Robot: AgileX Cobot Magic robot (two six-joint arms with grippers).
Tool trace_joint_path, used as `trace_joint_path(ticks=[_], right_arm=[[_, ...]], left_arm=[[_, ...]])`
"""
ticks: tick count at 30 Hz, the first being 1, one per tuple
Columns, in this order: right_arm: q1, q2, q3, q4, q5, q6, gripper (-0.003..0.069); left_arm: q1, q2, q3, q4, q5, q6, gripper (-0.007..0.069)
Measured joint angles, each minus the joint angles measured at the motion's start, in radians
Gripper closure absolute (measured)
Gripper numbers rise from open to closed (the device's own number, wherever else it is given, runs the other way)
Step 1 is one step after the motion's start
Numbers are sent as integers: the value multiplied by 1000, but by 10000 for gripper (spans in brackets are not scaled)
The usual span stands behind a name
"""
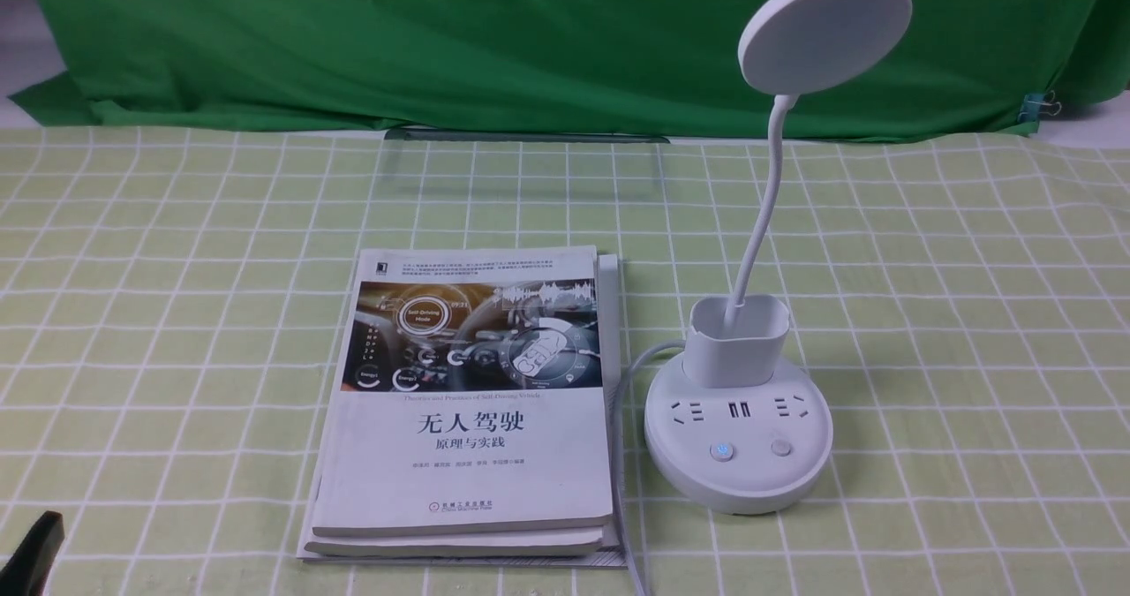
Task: Turn off the desk lamp on the green coffee tablecloth by hand.
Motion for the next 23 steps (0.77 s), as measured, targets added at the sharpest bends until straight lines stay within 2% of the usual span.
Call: trace_joint_path(ticks=[23], right_arm=[[0, 0, 0, 0, -1, 0, 422]], left_arm=[[0, 0, 0, 0, 0, 0, 382]])
